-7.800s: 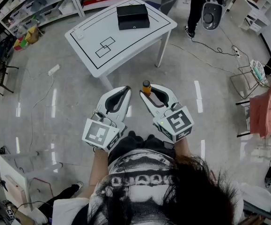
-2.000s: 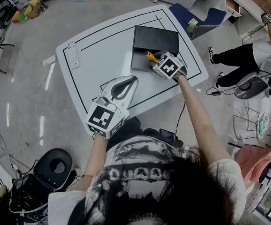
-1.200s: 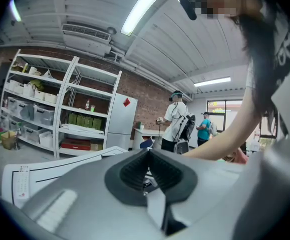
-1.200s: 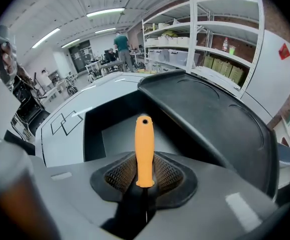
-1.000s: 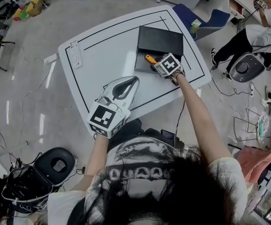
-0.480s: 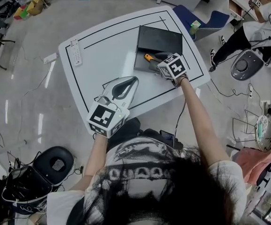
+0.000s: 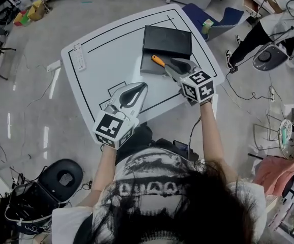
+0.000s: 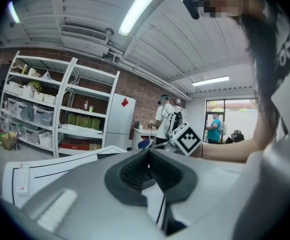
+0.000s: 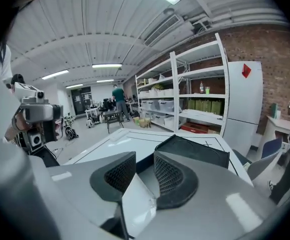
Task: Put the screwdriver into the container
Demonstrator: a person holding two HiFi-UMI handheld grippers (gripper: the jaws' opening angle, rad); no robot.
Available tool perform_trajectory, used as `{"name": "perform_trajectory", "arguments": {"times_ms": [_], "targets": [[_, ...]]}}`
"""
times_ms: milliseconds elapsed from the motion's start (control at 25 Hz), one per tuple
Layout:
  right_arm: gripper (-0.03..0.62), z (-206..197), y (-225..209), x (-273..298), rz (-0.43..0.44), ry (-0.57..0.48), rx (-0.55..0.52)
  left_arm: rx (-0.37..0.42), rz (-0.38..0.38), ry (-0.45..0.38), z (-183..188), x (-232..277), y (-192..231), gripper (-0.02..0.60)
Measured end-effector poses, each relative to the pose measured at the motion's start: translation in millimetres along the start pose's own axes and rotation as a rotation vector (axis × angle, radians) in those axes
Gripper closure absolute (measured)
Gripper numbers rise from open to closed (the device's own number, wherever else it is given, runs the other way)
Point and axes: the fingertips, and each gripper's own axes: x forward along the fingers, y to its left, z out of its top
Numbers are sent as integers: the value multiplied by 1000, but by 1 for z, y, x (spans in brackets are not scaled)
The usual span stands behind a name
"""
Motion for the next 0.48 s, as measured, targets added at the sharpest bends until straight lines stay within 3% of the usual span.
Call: {"name": "perform_trajectory", "arguments": {"times_ms": [480], "targets": [[494,-29,53,-96,-29,-124,128,19,-25,17,-5,-1,-57,581]]}}
